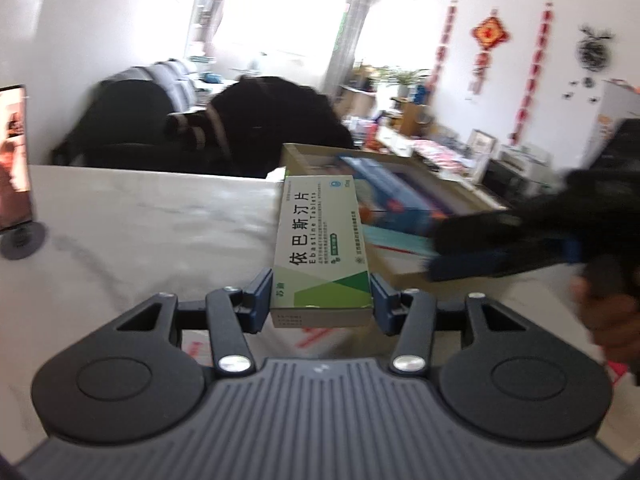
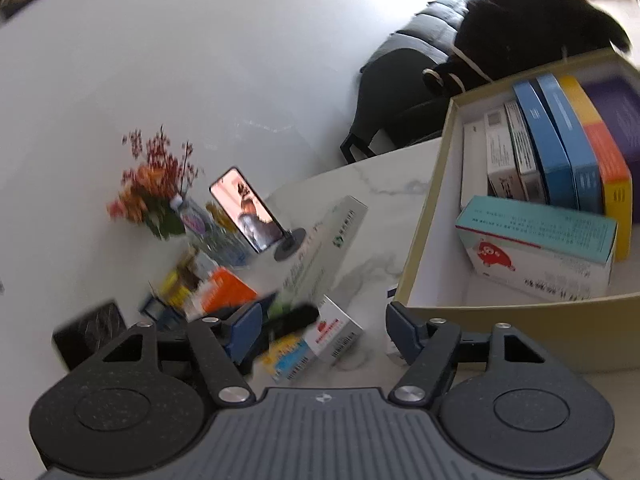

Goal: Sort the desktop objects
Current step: 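Lift the ebastine box with the left tool toward the right tool, then grasp the ebastine box with the right tool while the left tool releases it, then carry the ebastine box with the right tool and lower it into the beige box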

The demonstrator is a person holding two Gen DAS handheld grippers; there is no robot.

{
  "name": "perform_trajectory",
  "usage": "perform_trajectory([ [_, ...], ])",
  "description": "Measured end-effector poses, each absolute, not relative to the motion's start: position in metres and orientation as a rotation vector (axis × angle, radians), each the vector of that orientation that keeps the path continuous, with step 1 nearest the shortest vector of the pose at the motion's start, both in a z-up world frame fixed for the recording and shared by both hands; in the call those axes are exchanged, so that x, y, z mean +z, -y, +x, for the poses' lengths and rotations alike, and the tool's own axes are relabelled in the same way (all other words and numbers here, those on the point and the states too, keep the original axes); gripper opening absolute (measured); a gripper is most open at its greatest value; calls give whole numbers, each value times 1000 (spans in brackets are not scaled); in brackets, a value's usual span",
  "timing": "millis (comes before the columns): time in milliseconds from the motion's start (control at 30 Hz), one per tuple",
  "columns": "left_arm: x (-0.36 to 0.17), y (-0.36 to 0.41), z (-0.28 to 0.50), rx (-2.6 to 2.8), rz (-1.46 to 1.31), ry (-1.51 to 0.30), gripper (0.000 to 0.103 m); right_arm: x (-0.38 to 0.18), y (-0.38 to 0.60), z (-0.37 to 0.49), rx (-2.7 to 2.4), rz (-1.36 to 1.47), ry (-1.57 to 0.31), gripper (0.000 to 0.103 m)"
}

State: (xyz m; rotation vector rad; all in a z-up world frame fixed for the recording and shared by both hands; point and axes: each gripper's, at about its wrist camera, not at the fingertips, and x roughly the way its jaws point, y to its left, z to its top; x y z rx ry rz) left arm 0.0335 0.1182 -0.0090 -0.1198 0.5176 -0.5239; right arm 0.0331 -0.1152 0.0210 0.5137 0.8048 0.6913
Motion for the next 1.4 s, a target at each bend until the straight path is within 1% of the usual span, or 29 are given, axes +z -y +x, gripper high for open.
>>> perform_trajectory([
  [67,-8,-113,32,-573,-124,-515,48,17,119,37,692,561,-819,71],
  [133,-8,-109,35,-611,-126,-521,48,12,123,40,695,601,-834,67],
  [233,-10,-102,41,-646,-121,-547,48,8,128,42,686,635,-845,60],
  [300,-11,-97,46,-651,-105,-561,48,5,132,44,676,656,-848,50],
  [400,-13,-91,49,-658,-87,-571,48,1,138,46,676,701,-854,42],
  [433,-13,-90,49,-660,-81,-570,48,1,139,46,671,703,-853,40],
  [467,-13,-89,50,-661,-78,-571,48,0,140,46,664,703,-853,35],
  [667,-18,-84,42,-683,-72,-599,50,1,145,41,666,704,-823,23],
  [800,-22,-83,40,-698,-60,-606,51,5,146,39,653,663,-804,22],
  [900,-22,-82,42,-705,-55,-624,57,8,148,40,643,650,-794,22],
  [967,-20,-81,43,-711,-51,-637,71,11,150,42,636,645,-786,22],
  [1067,-16,-81,39,-720,-43,-632,81,17,156,44,616,642,-768,22],
  [1167,-18,-80,33,-725,-37,-632,84,23,166,42,593,644,-746,22],
  [1400,-30,-78,34,-717,-52,-685,84,33,197,43,507,631,-701,22],
])
